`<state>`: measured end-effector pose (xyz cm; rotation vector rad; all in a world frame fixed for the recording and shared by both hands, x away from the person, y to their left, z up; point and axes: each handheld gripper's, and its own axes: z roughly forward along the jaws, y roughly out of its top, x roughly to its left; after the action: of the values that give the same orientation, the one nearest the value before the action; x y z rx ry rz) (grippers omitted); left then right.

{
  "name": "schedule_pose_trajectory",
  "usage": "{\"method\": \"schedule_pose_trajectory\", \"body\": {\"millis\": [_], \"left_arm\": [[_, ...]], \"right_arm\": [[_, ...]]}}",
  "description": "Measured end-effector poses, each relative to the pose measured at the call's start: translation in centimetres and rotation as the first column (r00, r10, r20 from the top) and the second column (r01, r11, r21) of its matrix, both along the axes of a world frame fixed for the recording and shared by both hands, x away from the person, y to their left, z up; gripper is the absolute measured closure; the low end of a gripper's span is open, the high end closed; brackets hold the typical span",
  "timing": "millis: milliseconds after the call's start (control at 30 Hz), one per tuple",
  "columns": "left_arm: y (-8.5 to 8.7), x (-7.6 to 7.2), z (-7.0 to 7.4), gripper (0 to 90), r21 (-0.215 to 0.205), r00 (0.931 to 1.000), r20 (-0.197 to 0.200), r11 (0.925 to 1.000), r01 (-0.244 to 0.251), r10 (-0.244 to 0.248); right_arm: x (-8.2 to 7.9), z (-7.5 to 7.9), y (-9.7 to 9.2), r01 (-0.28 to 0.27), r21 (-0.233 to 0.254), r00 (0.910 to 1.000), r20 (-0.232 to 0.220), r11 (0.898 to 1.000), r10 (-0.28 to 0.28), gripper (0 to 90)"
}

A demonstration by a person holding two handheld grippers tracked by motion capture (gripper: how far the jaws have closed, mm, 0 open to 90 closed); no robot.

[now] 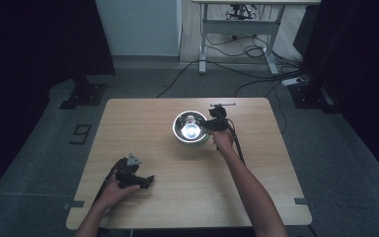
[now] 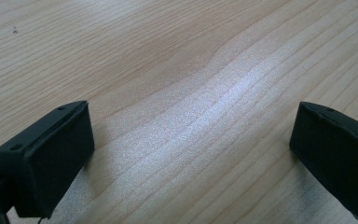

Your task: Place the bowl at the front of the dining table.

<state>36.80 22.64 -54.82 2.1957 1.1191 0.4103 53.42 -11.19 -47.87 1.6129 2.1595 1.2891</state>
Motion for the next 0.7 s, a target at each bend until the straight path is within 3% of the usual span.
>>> {"method": "schedule_pose_trajectory", "body": {"millis": [300, 700], "left_arm": [[0.0, 0.0, 0.0, 0.0, 0.002, 1.0, 0.0, 1.0, 0.001, -0.001], [0.0, 0.0, 0.0, 0.0, 0.002, 1.0, 0.0, 1.0, 0.001, -0.001]], "right_arm": [[1.1, -0.7, 0.6, 0.016, 0.003, 0.9998, -0.011, 1.0, -0.016, 85.9], [2.2, -1.8, -0.1, 0.062, 0.016, 0.9976, -0.033, 0.998, -0.062, 85.9]]}}
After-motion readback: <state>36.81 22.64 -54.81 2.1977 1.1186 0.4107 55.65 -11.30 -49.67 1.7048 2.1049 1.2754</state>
